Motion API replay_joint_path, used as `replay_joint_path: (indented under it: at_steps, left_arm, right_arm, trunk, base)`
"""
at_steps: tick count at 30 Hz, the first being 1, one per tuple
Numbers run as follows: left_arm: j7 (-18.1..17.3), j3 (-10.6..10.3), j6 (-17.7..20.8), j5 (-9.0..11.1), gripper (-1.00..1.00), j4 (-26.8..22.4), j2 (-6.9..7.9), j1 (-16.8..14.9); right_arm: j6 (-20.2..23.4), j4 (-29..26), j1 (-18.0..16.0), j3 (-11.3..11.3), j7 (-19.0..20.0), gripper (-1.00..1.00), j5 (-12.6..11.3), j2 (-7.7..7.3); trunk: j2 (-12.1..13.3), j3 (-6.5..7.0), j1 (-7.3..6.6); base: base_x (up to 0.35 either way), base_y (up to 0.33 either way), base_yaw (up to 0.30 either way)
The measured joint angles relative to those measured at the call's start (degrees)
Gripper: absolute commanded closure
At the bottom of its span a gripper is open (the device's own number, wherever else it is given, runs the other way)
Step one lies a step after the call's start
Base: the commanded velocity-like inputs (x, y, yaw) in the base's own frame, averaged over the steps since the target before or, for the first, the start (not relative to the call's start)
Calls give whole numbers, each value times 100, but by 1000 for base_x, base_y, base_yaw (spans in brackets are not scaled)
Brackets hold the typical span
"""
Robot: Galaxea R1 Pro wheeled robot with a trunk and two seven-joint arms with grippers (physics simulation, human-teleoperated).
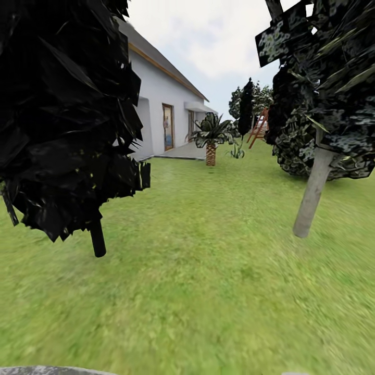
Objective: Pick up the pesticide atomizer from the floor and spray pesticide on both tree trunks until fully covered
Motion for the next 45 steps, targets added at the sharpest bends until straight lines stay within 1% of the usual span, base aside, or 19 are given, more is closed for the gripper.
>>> replay_joint_path:
  at_steps: [10, 28, 45]
  left_arm:
    - [5, 1, 4, 0, -100, -2, 1, -1]
    - [9, 10, 4, 8, -100, -2, 15, -2]
    - [9, 10, 7, 9, -100, -3, 26, -2]
  right_arm:
    - [0, 0, 0, 2, 0, -100, 0, 1]
    - [0, 0, 0, 3, 4, -100, 0, 1]
    - [0, 4, 0, 3, -1, -100, 0, -1]
  trunk:
    - [0, 48, 0]
    - [0, 135, 0]
    - [0, 217, 0]
  base:
    - [-246, -208, 253]
    - [-124, -238, 251]
    - [-6, -21, 251]
